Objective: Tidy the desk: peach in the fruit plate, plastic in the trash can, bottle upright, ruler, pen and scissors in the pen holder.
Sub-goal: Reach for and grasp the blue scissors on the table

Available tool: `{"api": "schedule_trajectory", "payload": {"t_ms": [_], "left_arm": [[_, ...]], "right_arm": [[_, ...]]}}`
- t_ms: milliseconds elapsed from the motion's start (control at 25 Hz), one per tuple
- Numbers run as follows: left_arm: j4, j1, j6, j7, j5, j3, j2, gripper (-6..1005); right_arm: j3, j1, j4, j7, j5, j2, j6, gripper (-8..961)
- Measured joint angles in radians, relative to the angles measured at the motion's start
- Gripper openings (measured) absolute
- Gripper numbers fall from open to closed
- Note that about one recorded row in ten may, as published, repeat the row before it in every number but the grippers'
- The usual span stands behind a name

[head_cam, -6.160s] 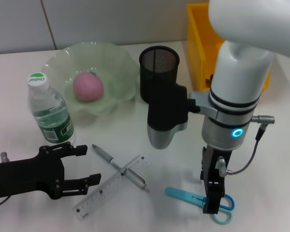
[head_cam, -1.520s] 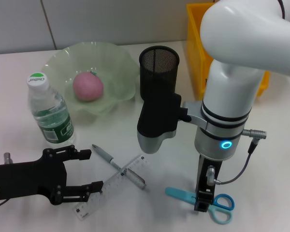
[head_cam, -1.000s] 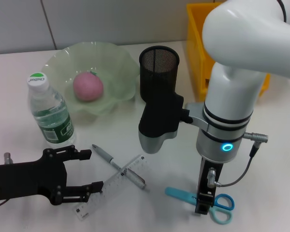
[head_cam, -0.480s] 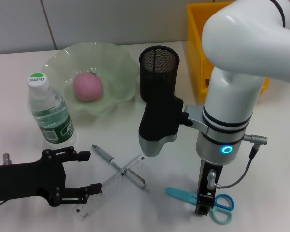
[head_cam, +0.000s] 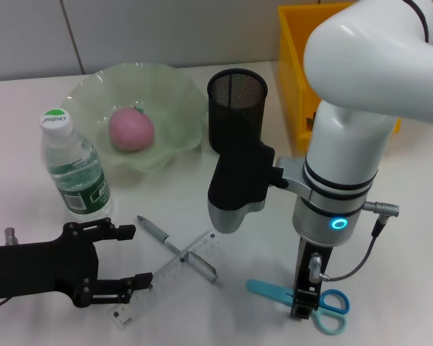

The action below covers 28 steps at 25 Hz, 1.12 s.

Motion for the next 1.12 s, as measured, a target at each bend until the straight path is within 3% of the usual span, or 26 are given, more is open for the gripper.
{"api": "schedule_trajectory", "payload": {"t_ms": [1120], "left_arm": [[0.009, -0.002, 0.000, -0.008, 0.000, -0.001, 0.000, 837]], "right_arm": [[0.006, -0.016, -0.069, -0.001, -0.037, -0.001, -0.041, 428]]}}
